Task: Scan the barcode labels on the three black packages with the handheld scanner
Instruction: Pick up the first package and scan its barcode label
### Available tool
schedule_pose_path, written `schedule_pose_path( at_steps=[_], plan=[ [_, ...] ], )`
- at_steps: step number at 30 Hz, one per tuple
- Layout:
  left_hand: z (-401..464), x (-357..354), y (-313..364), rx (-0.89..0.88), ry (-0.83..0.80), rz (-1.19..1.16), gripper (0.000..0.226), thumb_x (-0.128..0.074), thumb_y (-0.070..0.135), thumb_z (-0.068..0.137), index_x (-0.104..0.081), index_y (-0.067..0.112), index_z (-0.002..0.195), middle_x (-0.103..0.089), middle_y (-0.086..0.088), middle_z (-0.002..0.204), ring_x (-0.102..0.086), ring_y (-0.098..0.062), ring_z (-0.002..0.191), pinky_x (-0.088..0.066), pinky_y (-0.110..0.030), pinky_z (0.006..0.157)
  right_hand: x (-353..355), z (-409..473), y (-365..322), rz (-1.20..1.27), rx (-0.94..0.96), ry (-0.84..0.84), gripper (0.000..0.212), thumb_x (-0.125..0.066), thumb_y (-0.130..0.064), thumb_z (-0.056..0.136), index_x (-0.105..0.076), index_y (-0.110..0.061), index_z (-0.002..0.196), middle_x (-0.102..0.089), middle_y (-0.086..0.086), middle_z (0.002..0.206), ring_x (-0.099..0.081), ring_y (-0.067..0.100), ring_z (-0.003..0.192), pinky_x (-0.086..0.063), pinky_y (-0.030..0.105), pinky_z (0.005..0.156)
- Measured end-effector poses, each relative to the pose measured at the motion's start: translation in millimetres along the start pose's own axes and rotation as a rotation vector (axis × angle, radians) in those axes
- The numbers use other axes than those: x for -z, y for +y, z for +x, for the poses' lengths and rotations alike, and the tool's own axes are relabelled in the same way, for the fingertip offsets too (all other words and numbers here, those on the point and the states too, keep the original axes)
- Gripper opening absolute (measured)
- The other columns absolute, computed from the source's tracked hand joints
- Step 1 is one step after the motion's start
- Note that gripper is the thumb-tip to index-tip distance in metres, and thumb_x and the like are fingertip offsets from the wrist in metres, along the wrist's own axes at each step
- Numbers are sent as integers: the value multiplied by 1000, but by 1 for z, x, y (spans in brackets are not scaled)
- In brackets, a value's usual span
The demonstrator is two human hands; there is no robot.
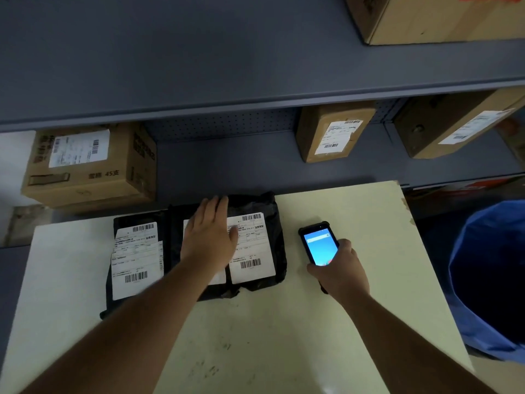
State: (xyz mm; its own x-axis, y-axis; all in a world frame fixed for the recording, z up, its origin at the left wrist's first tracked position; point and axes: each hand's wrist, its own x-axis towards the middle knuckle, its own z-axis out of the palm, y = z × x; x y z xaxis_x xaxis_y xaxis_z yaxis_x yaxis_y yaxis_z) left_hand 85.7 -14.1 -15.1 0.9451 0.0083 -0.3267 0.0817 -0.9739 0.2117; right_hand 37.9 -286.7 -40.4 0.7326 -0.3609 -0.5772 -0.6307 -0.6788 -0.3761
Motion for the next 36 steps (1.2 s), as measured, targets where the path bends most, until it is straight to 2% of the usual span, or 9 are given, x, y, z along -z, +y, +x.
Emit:
schedule_pose_path(
  at_steps=[4, 7, 14, 19, 22, 26, 31, 34, 36],
  plan=[
    [32, 8, 2, 22, -35, -46, 71, -40, 41, 109, -9, 18, 169, -15, -7, 178, -5, -28, 164, -15, -51, 129, -7, -14, 15, 38, -15, -39, 83, -89, -31, 75, -42, -19, 142, -59, 2, 120, -67, 30, 101, -51, 25, 48],
    [50, 9, 4, 11, -118, 30, 71, -42, 47, 108, -17, 19, 168, -21, -7, 176, -7, -28, 164, -15, -53, 129, -9, -23, 23, 64, -6, -43, 80, -86, -30, 75, -43, -19, 141, -58, 0, 115, -66, 28, 95, -47, 24, 46],
    [42, -13, 22, -95, -144, 156, 61, -54, 49, 102, -43, 22, 156, -46, -5, 162, -32, -27, 156, -24, -49, 124, -4, -34, 30, 104, -1, -25, 78, -88, -29, 79, -42, -19, 142, -53, -3, 114, -59, 22, 95, -41, 19, 46],
    [9, -35, 42, -197, -168, 130, 59, -57, 47, 100, -45, 23, 153, -52, -4, 152, -43, -26, 145, -30, -43, 120, 4, -43, 38, 127, -16, -22, 69, -86, -28, 79, -45, -20, 133, -57, -3, 108, -61, 11, 74, -45, 23, 46],
    [-16, -51, 49, -193, -176, 61, 61, -55, 45, 102, -42, 20, 156, -51, -5, 154, -44, -26, 144, -35, -41, 118, 5, -49, 45, 147, -26, -19, 66, -86, -33, 74, -46, -23, 126, -60, -3, 102, -71, 23, 73, -54, 32, 50],
    [-51, -72, 54, -148, -182, -136, 64, -57, 43, 103, -38, 17, 158, -49, -5, 155, -45, -25, 144, -41, -41, 119, 4, -60, 55, 150, -19, -26, 69, -85, -39, 71, -47, -23, 126, -60, -5, 101, -69, 22, 84, -62, 39, 68],
    [-83, -91, 51, -64, -160, -438, 77, -65, 37, 101, -23, 28, 165, -34, 1, 168, -41, -23, 151, -46, -43, 118, 2, -72, 67, 169, -14, -31, 65, -87, -38, 72, -46, -26, 122, -60, -7, 100, -66, 16, 85, -59, 36, 68],
    [-102, -93, 54, 153, -97, -597, 86, -69, 33, 99, -16, 28, 167, -27, -2, 168, -46, -24, 145, -53, -42, 108, 1, -77, 71, 183, -9, -42, 66, -89, -37, 72, -47, -26, 122, -61, -4, 100, -67, 16, 86, -56, 35, 67],
    [-112, -100, 55, 350, -130, -681, 79, -69, 37, 99, -26, 22, 164, -37, -8, 160, -54, -29, 138, -54, -43, 103, -1, -79, 72, 190, -3, -48, 67, -90, -38, 72, -47, -26, 122, -63, -3, 98, -67, 16, 86, -59, 36, 69]
  ],
)
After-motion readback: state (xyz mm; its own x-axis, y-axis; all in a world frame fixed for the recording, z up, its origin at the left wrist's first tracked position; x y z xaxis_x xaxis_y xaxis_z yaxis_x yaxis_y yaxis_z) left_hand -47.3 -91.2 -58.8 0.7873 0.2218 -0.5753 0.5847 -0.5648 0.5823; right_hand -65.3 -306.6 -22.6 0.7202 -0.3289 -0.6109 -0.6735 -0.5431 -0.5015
